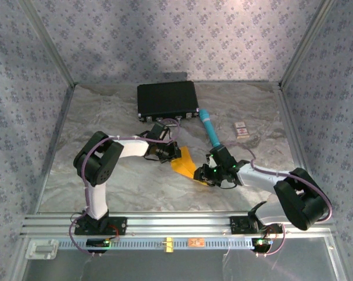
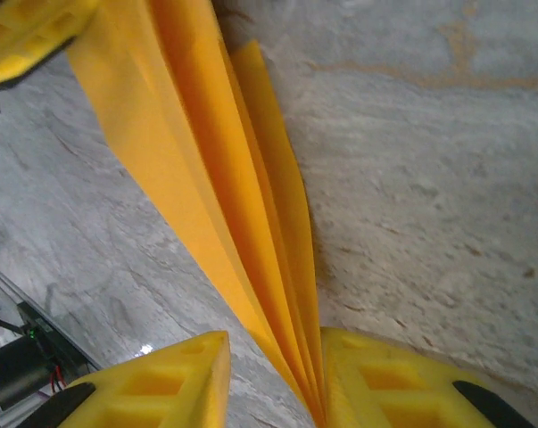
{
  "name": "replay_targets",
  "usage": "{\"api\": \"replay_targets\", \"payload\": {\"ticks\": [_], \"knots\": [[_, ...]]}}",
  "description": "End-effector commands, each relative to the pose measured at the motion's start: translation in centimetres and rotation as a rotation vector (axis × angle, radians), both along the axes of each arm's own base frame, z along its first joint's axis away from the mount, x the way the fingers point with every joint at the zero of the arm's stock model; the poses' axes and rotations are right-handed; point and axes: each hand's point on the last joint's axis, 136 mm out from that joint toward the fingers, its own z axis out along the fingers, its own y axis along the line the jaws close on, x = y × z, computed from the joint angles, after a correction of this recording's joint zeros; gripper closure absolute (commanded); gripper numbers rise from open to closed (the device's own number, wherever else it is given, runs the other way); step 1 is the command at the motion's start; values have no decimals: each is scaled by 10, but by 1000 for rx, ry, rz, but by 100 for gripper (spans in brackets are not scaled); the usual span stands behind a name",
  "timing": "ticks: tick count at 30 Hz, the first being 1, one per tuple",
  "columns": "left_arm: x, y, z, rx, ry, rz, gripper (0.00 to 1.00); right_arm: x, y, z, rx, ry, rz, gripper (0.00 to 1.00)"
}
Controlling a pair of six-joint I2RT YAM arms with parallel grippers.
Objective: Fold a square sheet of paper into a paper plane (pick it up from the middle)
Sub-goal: Turn over the paper at the center of the table.
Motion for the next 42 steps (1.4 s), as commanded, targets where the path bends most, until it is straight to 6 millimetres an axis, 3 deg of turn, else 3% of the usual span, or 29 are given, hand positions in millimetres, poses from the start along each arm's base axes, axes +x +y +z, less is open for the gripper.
{"api": "replay_targets", "payload": {"ticks": [1, 16, 28, 37, 42], "knots": [[-11, 17, -27, 79, 70, 25, 93, 2, -1, 3, 31, -9, -20, 67], [-11, 15, -25, 73, 67, 23, 93, 16, 7, 17, 140, -78, -10, 65], [-10, 12, -22, 61, 65, 20, 92, 21, 5, 14, 148, -99, 13, 73], [-5, 2, -1, 11, 26, 6, 88, 19, 1, 12, 149, -98, 23, 87], [-4, -4, 35, 4, -60, -14, 75, 19, -2, 21, 131, -137, 36, 91]]}}
